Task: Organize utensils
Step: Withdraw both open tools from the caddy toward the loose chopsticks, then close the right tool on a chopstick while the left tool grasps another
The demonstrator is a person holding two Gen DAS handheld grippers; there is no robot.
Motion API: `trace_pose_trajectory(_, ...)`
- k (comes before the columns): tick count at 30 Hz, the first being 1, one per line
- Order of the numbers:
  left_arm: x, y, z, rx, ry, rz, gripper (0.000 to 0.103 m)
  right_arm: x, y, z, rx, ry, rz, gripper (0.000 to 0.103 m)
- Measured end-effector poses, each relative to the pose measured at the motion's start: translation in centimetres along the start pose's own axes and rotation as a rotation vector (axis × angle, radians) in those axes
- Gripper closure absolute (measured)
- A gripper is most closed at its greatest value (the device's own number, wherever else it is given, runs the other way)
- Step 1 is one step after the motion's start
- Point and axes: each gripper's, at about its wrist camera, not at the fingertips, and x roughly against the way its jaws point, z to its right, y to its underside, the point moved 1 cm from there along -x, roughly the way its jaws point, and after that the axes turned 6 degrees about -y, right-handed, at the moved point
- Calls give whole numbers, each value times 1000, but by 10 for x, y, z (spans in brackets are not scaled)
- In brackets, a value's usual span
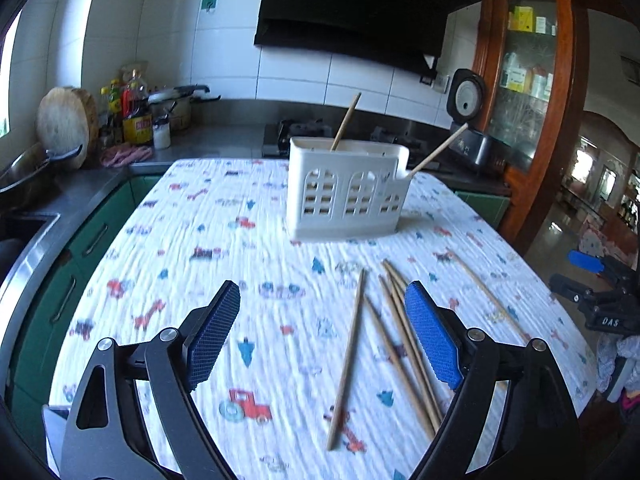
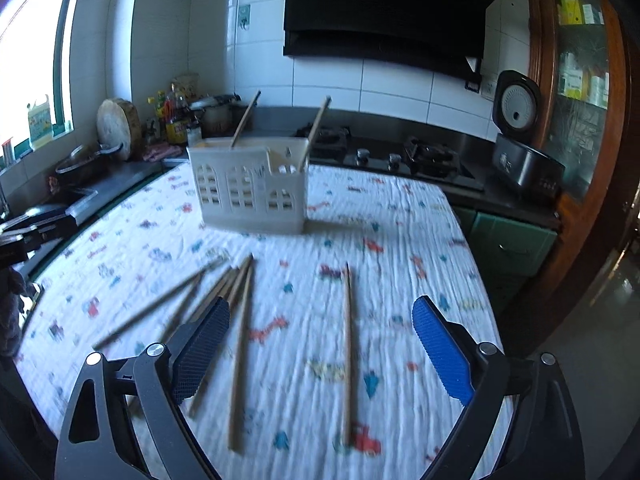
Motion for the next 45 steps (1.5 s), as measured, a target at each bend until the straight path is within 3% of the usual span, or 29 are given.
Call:
trace_pose_trajectory(6,-3,26,1,-22,-23,-46,19,-17,33,10,-56,-13,-69,16)
trace_pose_trajectory(16,-15,59,-1,15,-14,-142,21,-53,46,31,-142,-54,-178,54)
trace_pose_trajectory(26,-25,71,2,12,22,-198,42,-77,53,38,-176,-60,-242,76)
trace_pose_trajectory(37,-45,79,18,-26,79,-264,68,-87,55,38,-142,-28,-274,89)
trace_pose_trajectory(40,-53,80,22,-41,77,-280,74,-87,55,39,-143,-19,-272,95)
trace_pose_trajectory(45,-69,78,23,-45,55,-306,80,-86,56,42,-156,-25,-268,96)
